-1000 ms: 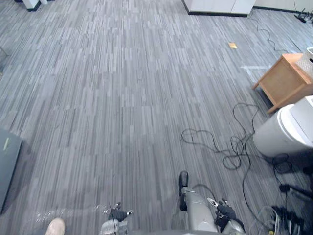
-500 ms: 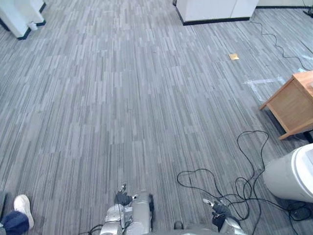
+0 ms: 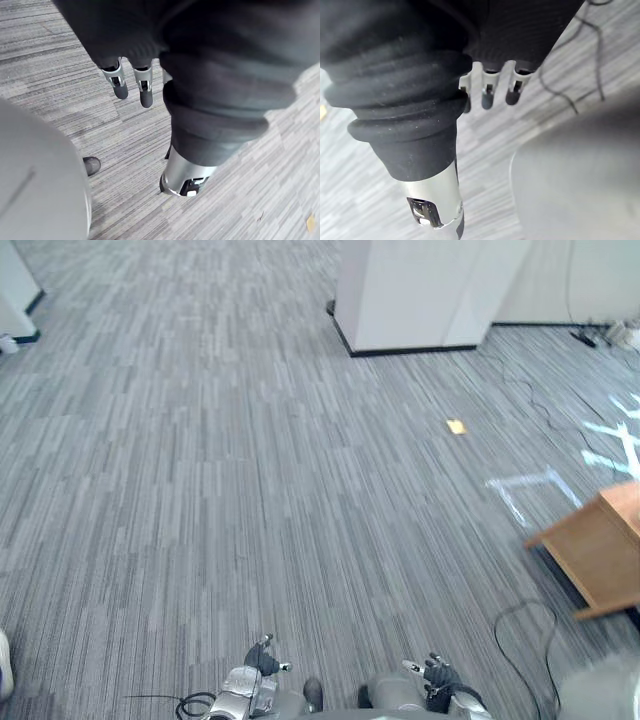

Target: Organize washtable

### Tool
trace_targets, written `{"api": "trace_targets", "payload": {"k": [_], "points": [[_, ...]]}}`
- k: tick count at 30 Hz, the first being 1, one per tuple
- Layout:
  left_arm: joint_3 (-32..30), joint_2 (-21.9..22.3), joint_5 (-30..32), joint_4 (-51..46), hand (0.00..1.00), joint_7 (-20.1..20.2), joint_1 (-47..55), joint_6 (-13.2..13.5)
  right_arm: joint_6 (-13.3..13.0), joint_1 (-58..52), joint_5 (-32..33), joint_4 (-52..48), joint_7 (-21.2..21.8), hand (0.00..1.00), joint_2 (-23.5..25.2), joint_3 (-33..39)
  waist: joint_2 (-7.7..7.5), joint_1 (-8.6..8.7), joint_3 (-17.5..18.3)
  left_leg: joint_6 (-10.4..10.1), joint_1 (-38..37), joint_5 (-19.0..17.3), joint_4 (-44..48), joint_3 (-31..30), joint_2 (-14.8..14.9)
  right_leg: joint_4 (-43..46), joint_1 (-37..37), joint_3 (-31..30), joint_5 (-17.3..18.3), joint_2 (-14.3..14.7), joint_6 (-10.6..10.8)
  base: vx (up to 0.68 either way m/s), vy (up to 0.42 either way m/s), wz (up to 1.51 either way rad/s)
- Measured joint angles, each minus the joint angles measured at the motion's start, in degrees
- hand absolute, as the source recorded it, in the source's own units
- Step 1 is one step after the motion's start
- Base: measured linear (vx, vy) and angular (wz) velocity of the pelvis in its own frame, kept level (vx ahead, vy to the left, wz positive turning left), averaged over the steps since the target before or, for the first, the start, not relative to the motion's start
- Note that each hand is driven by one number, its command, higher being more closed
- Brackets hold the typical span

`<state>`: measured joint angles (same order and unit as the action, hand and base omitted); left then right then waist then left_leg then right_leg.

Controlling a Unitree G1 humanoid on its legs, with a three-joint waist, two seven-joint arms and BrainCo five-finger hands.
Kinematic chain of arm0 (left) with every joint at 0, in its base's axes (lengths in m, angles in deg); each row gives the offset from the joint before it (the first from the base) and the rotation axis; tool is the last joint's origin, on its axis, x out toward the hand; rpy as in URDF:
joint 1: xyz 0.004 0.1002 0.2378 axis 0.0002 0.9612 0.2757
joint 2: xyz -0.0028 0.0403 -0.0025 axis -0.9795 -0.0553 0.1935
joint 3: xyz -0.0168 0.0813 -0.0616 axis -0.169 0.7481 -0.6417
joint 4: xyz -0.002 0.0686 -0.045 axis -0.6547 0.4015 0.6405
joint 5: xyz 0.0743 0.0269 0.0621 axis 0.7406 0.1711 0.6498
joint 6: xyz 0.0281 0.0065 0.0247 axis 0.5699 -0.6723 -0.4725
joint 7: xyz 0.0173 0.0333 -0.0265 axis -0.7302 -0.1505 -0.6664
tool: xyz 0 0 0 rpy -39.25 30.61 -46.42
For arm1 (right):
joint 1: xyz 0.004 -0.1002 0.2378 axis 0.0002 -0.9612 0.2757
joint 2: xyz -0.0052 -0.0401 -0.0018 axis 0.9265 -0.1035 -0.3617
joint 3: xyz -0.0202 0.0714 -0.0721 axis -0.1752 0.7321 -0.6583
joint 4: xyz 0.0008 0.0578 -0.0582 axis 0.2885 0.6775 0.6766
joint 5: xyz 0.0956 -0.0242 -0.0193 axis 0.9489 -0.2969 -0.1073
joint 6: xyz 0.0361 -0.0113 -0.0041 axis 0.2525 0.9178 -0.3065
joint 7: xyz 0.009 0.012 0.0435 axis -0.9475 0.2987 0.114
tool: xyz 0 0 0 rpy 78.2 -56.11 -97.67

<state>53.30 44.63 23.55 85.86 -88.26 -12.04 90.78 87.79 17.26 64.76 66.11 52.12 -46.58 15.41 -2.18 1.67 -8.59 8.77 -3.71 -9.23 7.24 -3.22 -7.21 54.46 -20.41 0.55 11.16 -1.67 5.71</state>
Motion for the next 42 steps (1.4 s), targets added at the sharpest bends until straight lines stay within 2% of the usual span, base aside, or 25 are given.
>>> {"api": "trace_targets", "payload": {"k": [2,5,8,9,10,12,13,15,17,19,21,22,24,25,26,27,29,30,32,34,35,36,37,40,42], "points": [[-2.39,0.84,-0.52,0.28,0.00,-0.02,0.67,0.03,-4.88,-2.39,-2.02,-7.03,-2.39,0.00,-0.11,-0.44,0.82,1.04,0.00,-0.44,-3.53,-3.48,1.45,-3.57,0.40,-17.12,-4.13,-3.87,-0.55,0.49,-0.25,0.65,-0.154,1.08],[-7.87,1.65,-1.70,1.66,0.00,0.51,1.07,0.05,-6.85,-2.89,-3.49,-6.03,-5.10,0.00,0.03,3.89,1.57,0.76,0.32,-1.72,-10.25,-9.42,1.67,-7.77,2.06,-44.69,-4.79,-2.13,-7.23,-2.87,-0.18,0.67,-0.223,0.81],[-15.06,2.69,-2.67,3.78,0.00,0.52,3.02,-0.75,-6.89,-8.19,-3.47,-5.52,-3.88,0.00,1.67,5.66,2.14,2.14,2.22,-4.52,-17.24,-13.95,2.77,-9.05,5.68,-45.02,-4.93,1.18,-7.54,-3.80,-1.31,0.90,-0.347,0.88],[-17.45,3.08,-3.62,4.93,0.00,0.56,4.24,-1.04,-6.55,-8.16,-2.26,-5.79,-3.41,0.00,2.03,7.33,2.92,2.79,4.44,-5.48,-16.82,-14.41,7.42,-8.90,7.82,-40.34,-6.03,1.34,-16.80,-3.04,-1.81,0.97,-0.394,0.57],[-19.36,3.66,-4.12,6.19,0.00,0.55,4.51,-1.42,-5.89,-7.95,-2.32,-7.37,-3.81,0.00,1.47,6.05,4.70,4.01,5.07,-8.92,-13.97,-12.35,15.75,-7.35,9.40,-35.32,-6.71,2.80,-19.67,-1.59,-2.26,1.11,-0.496,0.32],[-21.48,5.29,-5.94,5.68,0.00,0.05,4.39,-1.79,-5.15,-6.70,-2.88,-12.37,-5.73,0.00,-0.03,0.31,7.36,3.77,4.82,-12.28,-5.55,-1.64,33.49,-2.61,11.94,-31.64,-5.92,4.01,-14.56,1.72,-3.64,0.84,-0.387,-0.25],[-23.81,5.41,-7.99,4.55,0.00,-0.71,4.45,-2.32,-5.28,-4.90,-4.52,-16.47,-6.84,0.00,-0.16,-4.72,7.66,2.44,4.66,-13.11,1.47,17.05,45.49,1.73,14.79,-32.59,-3.02,2.64,-12.47,3.82,-5.68,0.78,-0.314,-0.76],[-23.86,4.33,-10.16,2.26,0.00,-1.34,4.19,-2.59,-6.07,-0.59,-6.52,-18.33,-8.30,0.00,1.43,-9.67,7.24,0.42,2.71,-6.99,9.76,10.58,61.39,7.46,21.08,-35.74,5.19,1.62,-10.56,6.56,-7.61,0.60,-0.235,-0.67],[-23.77,3.13,-15.11,-1.53,0.00,-2.45,4.38,-2.28,-6.71,5.32,-10.63,-14.85,-10.55,0.00,2.20,-14.76,3.89,-2.77,0.98,-5.34,17.13,2.63,65.05,10.97,21.96,-40.40,15.28,-1.32,-8.65,6.11,-9.28,0.69,-0.231,-0.42],[-23.57,3.04,-18.52,-4.06,0.00,-4.58,5.28,-1.44,-6.65,10.02,-14.59,-10.23,-11.00,0.00,1.85,-17.65,3.42,-4.17,0.88,-6.31,24.13,-0.15,58.19,10.89,20.10,-43.70,20.85,-2.53,-5.62,4.70,-8.12,0.77,-0.102,-0.21],[-22.58,3.48,-22.31,-5.25,0.00,-6.96,6.71,-0.48,-6.34,13.48,-18.13,-5.47,-12.32,0.00,1.12,-19.57,4.30,-4.52,-0.11,-7.90,29.17,-0.33,38.81,9.09,16.41,-44.65,25.46,-3.09,-1.39,3.72,-7.31,0.62,0.072,-0.10],[-21.86,3.37,-24.12,-5.17,0.00,-7.89,7.26,-0.02,-5.57,13.66,-18.99,-3.30,-13.03,0.00,0.75,-20.57,4.45,-5.58,-0.52,-11.31,29.04,2.14,22.41,7.32,14.04,-44.79,27.98,-3.72,1.90,2.69,-7.04,0.51,0.122,-0.12],[-20.67,3.70,-24.97,-4.96,0.00,-8.52,8.66,0.30,-4.88,14.30,-19.78,-1.13,-13.22,0.00,-0.02,-20.53,5.81,-6.05,-1.29,-16.27,28.84,5.80,8.26,5.58,13.56,-46.09,31.70,-4.57,4.38,2.84,-6.51,0.80,0.251,-0.28],[-21.07,4.50,-26.74,-4.68,0.00,-9.58,9.72,0.33,-4.00,15.13,-19.91,0.50,-13.42,0.00,-0.93,-20.44,6.47,-7.64,-2.57,-16.81,29.93,12.43,8.17,6.10,14.18,-47.73,36.11,-7.19,7.83,2.30,-5.78,0.75,0.288,-0.47],[-21.05,4.38,-26.90,-4.60,0.00,-9.67,9.87,0.49,-3.86,15.71,-19.82,1.39,-13.40,0.00,-1.17,-20.38,5.20,-8.77,-2.92,-15.66,30.23,13.29,11.04,7.27,13.66,-47.32,37.08,-9.05,8.37,1.51,-6.44,0.71,0.295,-0.48],[-22.21,4.07,-27.60,-4.89,0.00,-9.57,9.31,0.78,-3.80,17.27,-19.78,2.50,-13.12,0.00,-1.17,-20.58,3.22,-8.93,-2.92,-12.13,32.47,11.62,16.96,7.40,11.97,-41.90,34.89,-13.13,7.44,0.15,-6.98,0.72,0.298,-0.20],[-23.47,4.06,-27.52,-6.03,0.00,-9.52,9.91,0.93,-3.87,18.16,-19.78,2.43,-13.02,0.00,-1.11,-21.07,1.27,-9.01,-2.35,-5.62,32.50,6.66,22.43,9.79,10.54,-32.04,31.73,-17.49,5.61,-1.15,-4.66,0.77,0.315,-0.23],[-23.42,3.79,-27.51,-6.46,0.00,-9.51,10.21,1.08,-3.95,18.20,-19.78,2.36,-13.02,0.00,-1.11,-21.74,0.39,-9.01,-2.09,-5.23,31.89,4.44,23.73,10.90,9.93,-28.15,30.65,-18.33,4.62,-1.30,-2.99,0.93,0.321,-0.30],[-21.44,2.70,-25.25,-7.11,0.00,-9.44,10.36,1.23,-4.10,17.34,-19.67,2.35,-12.81,0.00,-1.04,-22.22,-0.30,-8.33,-2.13,-2.95,25.88,-1.95,25.18,12.71,7.76,-9.76,25.28,-19.68,-7.38,-0.65,10.33,0.80,0.233,-0.11],[-17.93,1.22,-22.83,-7.55,0.00,-9.14,9.95,0.94,-4.25,15.58,-19.66,2.02,-11.91,0.00,-1.00,-22.29,-0.25,-8.07,-2.17,-3.29,19.52,-5.16,22.71,12.01,6.22,6.37,18.07,-13.86,-8.35,0.22,9.96,0.53,0.151,0.07],[-15.89,0.24,-21.39,-7.32,0.00,-8.65,9.35,0.35,-4.07,12.80,-19.27,-0.25,-11.46,0.00,-1.20,-22.11,0.04,-6.87,-2.33,-2.59,12.56,-6.17,17.59,10.97,5.17,13.01,12.52,-6.12,-6.36,-0.57,5.60,0.69,0.171,0.18],[-15.80,0.25,-21.30,-7.32,0.00,-8.45,9.33,0.30,-4.07,12.35,-19.17,-0.93,-11.33,0.00,-1.26,-22.02,0.14,-6.68,-2.39,-2.58,11.26,-6.17,16.46,10.81,5.09,13.61,11.43,-4.68,-5.79,-0.60,4.08,0.71,0.131,0.26],[-14.79,-0.03,-20.12,-7.31,0.00,-7.90,9.07,0.26,-4.02,10.84,-18.17,-3.67,-10.65,0.00,-1.26,-21.67,0.80,-5.49,-2.70,-2.19,6.31,-5.96,11.99,9.72,4.81,13.17,6.51,0.68,-2.69,-0.54,-1.43,0.48,0.062,0.28],[-10.52,-1.90,-15.73,-5.13,0.00,-5.22,5.94,-1.13,-4.13,8.70,-12.46,-11.04,-10.26,0.00,-0.64,-17.89,1.41,-1.24,-3.13,-3.05,-1.67,-6.29,5.44,4.54,4.04,-5.90,-3.71,7.86,0.27,-2.10,-2.94,0.65,-0.012,0.93],[-8.57,-1.18,-13.57,-3.73,0.00,-3.51,4.32,-1.82,-4.29,8.87,-9.54,-11.93,-9.35,0.00,-0.82,-14.71,1.33,-0.92,-3.39,-4.87,-7.46,-7.41,2.19,2.95,3.96,-28.92,-4.93,10.10,-3.53,-3.90,-1.89,0.70,-0.107,0.81]]}}
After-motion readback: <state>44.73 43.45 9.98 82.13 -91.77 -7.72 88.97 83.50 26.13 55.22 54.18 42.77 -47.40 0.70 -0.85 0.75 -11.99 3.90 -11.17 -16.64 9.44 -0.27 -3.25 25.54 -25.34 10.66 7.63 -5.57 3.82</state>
